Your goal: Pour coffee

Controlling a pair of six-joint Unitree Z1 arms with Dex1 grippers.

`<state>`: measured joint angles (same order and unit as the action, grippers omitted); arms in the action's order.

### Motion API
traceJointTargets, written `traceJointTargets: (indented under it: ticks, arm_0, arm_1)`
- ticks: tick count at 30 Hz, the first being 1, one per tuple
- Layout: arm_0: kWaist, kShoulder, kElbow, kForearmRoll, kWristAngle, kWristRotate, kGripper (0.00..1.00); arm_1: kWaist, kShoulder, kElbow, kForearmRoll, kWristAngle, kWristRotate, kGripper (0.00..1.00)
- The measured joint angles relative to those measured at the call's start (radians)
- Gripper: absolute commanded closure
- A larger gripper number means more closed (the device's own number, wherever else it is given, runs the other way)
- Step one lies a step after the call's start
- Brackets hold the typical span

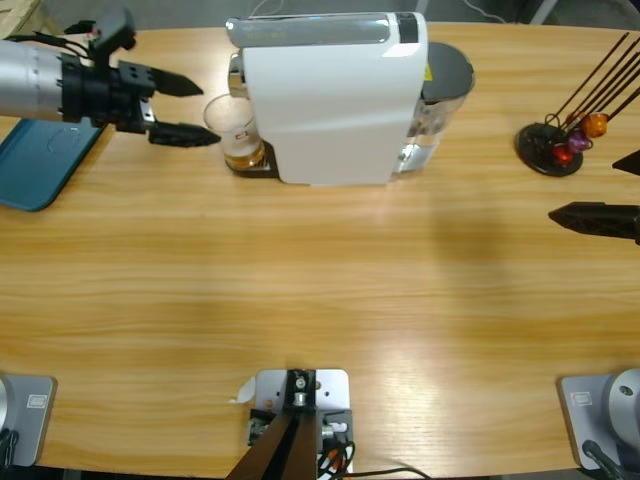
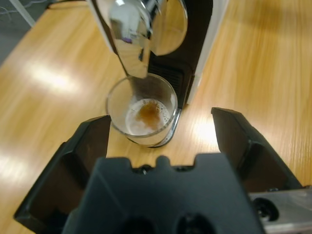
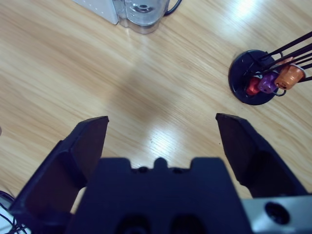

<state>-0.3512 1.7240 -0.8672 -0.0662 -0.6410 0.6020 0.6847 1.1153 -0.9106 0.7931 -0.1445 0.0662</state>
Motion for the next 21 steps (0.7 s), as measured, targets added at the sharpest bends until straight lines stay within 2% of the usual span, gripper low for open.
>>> traceJointTargets:
  ticks: [21]
  arm_0:
    - [-0.021,0.109,-0.1,0.0,0.044,0.008,0.009]
  arm_1:
    - [0.0,0.038,-0.016,0.004,0.009,-0.011,0.0]
